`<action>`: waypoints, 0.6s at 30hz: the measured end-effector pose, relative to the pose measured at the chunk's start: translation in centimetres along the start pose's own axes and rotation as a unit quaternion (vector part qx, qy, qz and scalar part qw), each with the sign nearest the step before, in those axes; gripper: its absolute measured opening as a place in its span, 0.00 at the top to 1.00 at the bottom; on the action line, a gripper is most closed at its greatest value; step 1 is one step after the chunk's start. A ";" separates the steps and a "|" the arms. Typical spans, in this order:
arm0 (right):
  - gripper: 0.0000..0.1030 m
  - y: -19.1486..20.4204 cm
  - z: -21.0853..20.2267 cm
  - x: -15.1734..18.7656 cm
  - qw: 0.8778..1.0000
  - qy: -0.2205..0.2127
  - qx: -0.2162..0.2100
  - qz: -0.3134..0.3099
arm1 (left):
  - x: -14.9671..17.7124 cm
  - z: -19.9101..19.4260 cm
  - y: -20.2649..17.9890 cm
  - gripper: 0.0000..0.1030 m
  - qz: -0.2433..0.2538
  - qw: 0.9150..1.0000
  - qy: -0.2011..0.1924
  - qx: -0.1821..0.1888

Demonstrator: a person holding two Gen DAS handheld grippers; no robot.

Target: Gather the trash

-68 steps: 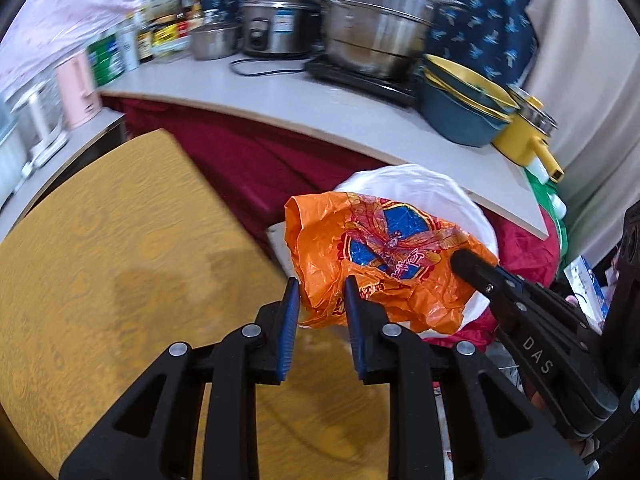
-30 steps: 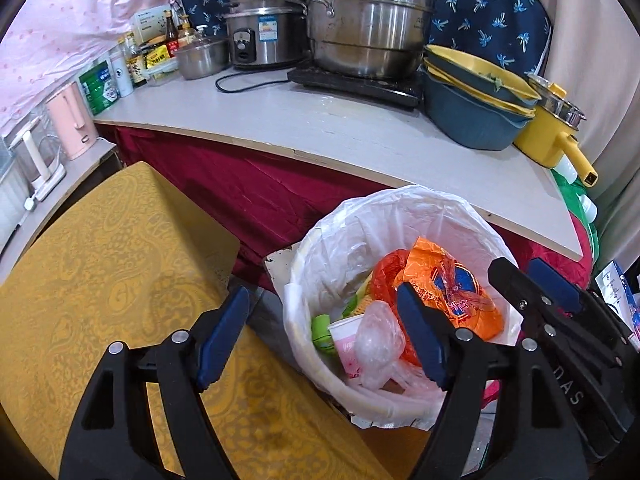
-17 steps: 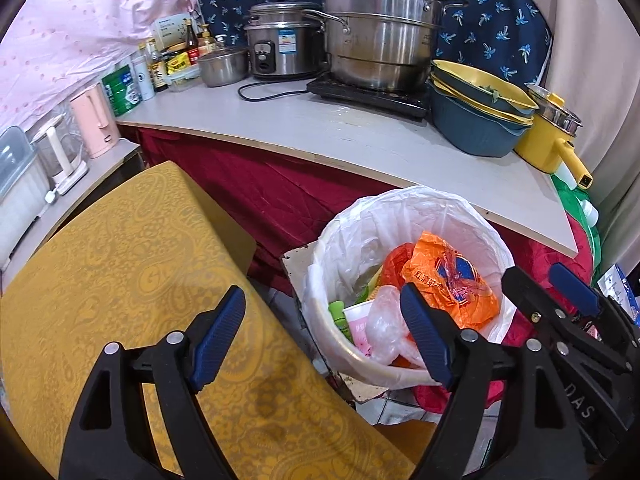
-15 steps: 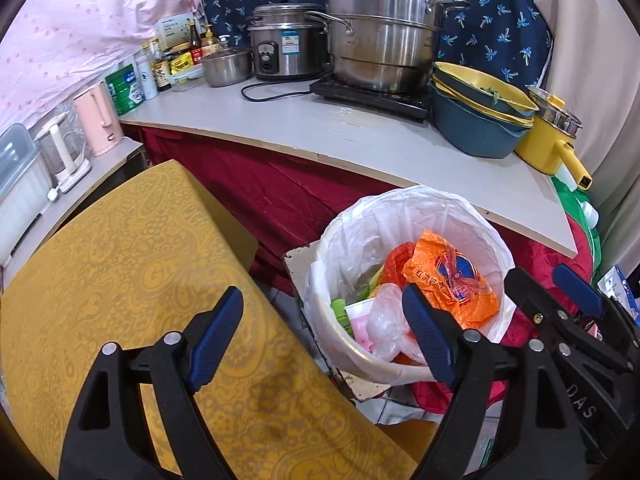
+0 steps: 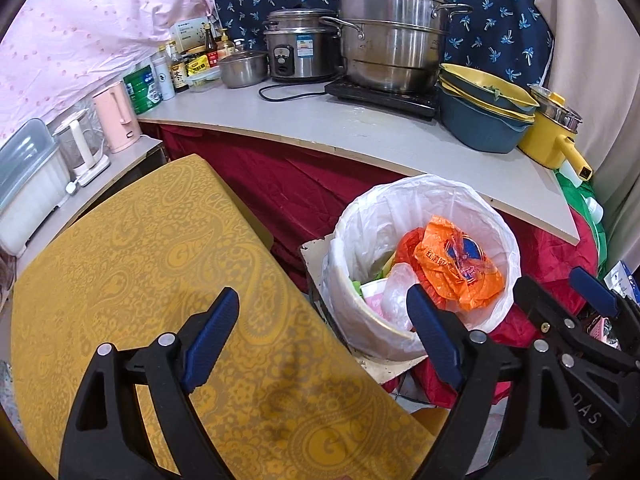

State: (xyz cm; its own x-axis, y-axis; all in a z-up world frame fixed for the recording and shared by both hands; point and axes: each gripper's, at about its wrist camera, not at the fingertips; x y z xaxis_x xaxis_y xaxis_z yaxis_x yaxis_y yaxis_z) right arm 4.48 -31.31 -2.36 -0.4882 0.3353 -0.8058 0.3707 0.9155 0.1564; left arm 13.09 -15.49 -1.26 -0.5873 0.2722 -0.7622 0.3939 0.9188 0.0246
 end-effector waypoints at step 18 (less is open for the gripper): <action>0.07 0.9 -2.7 2.4 1.000 0.002 0.016 -0.022 | 3.1 -2.5 1.2 0.13 0.004 0.999 -0.011 -0.030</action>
State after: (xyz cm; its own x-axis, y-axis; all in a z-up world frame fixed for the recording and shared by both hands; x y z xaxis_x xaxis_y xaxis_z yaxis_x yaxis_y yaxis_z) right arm 1.51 -29.08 -2.57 -0.5074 0.2963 -0.8092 0.3742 0.9216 0.1028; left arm 9.92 -12.81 -1.98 -0.5680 0.2742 -0.7760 0.3558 0.9320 0.0688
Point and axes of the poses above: each gripper's, at about its wrist camera, not at the fingertips, and z roughly the way its jaws point, y to its left, x to its underside, and after that the axes turned 6 degrees about -y, right-handed
